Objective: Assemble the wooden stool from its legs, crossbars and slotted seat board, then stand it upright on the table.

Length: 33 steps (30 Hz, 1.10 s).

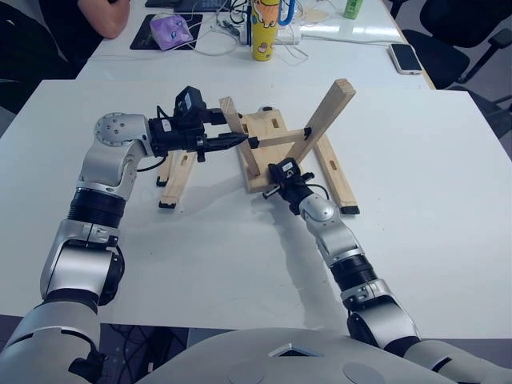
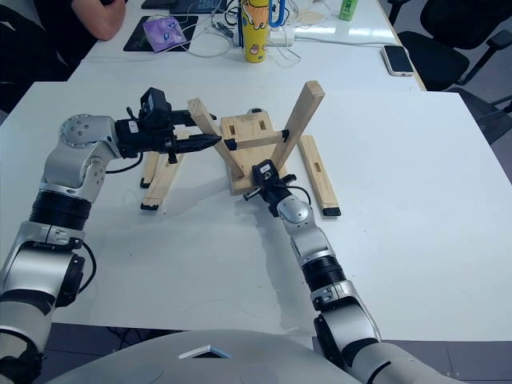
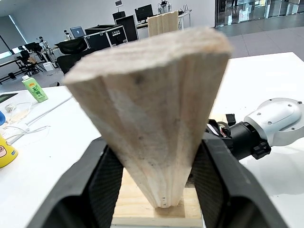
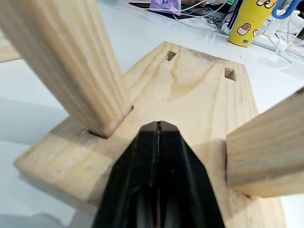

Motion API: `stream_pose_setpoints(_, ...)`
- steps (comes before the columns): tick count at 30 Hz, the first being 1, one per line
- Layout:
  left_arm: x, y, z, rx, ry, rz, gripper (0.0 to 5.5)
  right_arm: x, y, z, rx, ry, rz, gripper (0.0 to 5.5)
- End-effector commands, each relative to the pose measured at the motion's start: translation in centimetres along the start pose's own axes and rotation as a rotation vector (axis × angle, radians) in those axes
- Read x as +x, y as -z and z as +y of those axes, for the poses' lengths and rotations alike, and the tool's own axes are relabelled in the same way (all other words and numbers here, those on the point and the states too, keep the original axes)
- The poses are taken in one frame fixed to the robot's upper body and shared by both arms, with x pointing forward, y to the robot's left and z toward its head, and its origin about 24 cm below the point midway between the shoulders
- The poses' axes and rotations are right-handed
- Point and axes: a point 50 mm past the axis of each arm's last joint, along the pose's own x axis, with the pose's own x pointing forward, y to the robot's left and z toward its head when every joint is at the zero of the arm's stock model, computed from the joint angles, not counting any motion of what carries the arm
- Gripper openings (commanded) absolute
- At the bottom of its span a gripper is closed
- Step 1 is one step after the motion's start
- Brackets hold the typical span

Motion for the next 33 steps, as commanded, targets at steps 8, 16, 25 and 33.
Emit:
stream_pose_setpoints(8,-1.9,3.0,-1.2,0.0,-0.174,0.083,3.45,-1.8,5.0,0.5,0.036,-0.004,0.247,0.0)
stream_pose_setpoints(16,-7.5,0.1,-0.8,-0.071,-0.357,-0.052,3.71,-2.0,5.5,0.9,0.052,-0.027,0.259,0.0)
stream_pose_setpoints(25,-4.1,-14.8,1.6,-0.101,-0.448,-0.867,2.31,-1.6,5.7,1.6,0.054,-0.074,0.268,0.0)
stream_pose_setpoints(33,-4.9,-18.9,1.3,-0.131,-0.424,-1.066,1.1,-1.4,5.8,2.0,0.053,-0.092,0.263,0.0)
